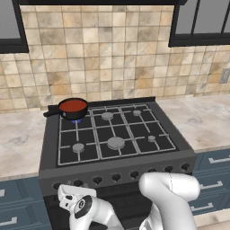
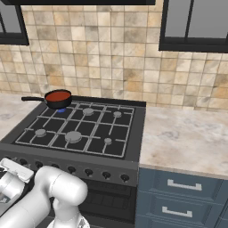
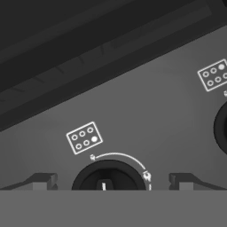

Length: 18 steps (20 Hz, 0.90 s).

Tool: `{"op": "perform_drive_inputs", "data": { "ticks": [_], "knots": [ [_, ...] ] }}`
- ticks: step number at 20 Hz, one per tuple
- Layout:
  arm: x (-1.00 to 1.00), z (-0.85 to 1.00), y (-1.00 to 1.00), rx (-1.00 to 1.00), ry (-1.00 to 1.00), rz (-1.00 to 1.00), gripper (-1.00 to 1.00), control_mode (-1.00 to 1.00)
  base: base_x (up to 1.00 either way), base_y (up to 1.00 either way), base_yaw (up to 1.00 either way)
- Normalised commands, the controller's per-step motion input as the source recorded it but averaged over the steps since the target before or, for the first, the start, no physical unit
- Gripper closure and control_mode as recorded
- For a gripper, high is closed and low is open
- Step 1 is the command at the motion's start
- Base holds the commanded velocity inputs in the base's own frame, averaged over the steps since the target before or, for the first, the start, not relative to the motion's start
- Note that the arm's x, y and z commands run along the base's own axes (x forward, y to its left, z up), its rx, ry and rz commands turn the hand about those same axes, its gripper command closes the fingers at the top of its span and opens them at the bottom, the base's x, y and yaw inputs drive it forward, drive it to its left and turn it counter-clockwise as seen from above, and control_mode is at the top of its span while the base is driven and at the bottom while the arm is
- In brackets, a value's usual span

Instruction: Wait until the marinara sauce is simmered to a deep red color and then turn off the stove.

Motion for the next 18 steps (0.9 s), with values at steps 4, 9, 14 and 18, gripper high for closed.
{"op": "perform_drive_inputs", "data": {
  "ticks": [4, 9, 14, 18],
  "knots": [
    [0.00, 0.00, 0.00, 0.00, 0.00, 0.00, -1.00, -1.00, 0.00, 0.00, 0.00],
    [0.00, 0.00, 0.00, 0.00, 0.00, 0.00, -1.00, -1.00, 0.00, 0.00, 0.00],
    [0.00, 0.00, 0.00, 0.00, 0.00, 0.00, -1.00, -1.00, 0.00, 0.00, 0.00],
    [0.00, 0.00, 0.00, 0.00, 0.00, 0.00, -1.00, -1.00, 0.00, 0.00, 0.00]
  ]
}}
